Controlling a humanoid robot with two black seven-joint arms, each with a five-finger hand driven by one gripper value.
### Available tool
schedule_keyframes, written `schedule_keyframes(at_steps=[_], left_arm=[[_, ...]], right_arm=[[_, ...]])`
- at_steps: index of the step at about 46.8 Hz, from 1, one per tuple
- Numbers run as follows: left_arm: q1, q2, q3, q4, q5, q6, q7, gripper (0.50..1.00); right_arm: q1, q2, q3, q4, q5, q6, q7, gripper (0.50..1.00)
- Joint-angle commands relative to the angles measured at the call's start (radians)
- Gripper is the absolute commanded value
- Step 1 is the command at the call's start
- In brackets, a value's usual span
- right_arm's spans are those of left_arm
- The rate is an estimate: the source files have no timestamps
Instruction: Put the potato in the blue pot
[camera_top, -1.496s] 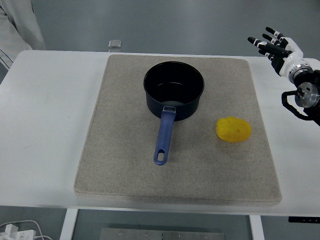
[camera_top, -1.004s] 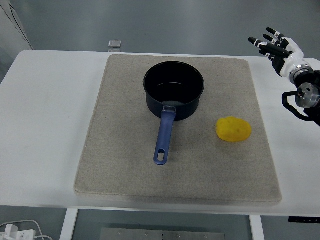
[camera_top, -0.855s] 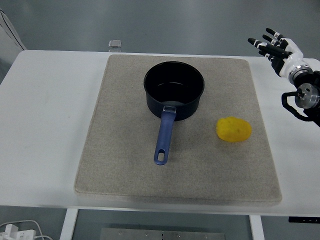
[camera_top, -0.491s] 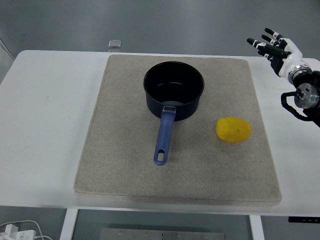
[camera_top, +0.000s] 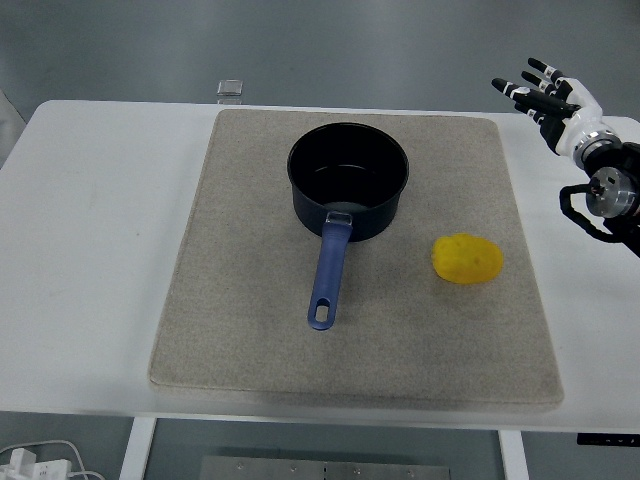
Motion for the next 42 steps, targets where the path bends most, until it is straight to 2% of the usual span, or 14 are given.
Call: schedule_keyframes(at_steps=[1, 19, 25, 28, 36, 42], left_arm=[[-0.001, 0.0, 0.0, 0.0, 0.0, 0.0, 0.0, 1.0], [0.001, 0.0, 0.0, 0.0, 0.0, 0.0, 0.0, 1.0], [0.001, 0.0, 0.0, 0.0, 0.001, 0.0, 0.0, 1.0], [0.001, 0.0, 0.0, 0.0, 0.0, 0.0, 0.0, 1.0], [0.001, 0.0, 0.0, 0.0, 0.001, 0.0, 0.0, 1.0], [0.001, 0.0, 0.0, 0.0, 0.0, 0.0, 0.0, 1.0]], right_arm=[[0.001, 0.0, -0.001, 0.0, 0.001, 0.001, 0.0, 0.942], [0.013, -0.016, 0.002, 0.019, 0.001, 0.001, 0.003, 0.942], [0.022, -0.025, 0.004, 0.023, 0.001, 0.035, 0.003, 0.942], [0.022, -0.036, 0.004, 0.046, 0.001, 0.05, 0.003, 0.942], [0.024, -0.083, -0.001, 0.135, -0.013, 0.038, 0.014, 0.94], [0.025, -0.146, -0.002, 0.223, -0.15, 0.003, 0.015, 0.94]])
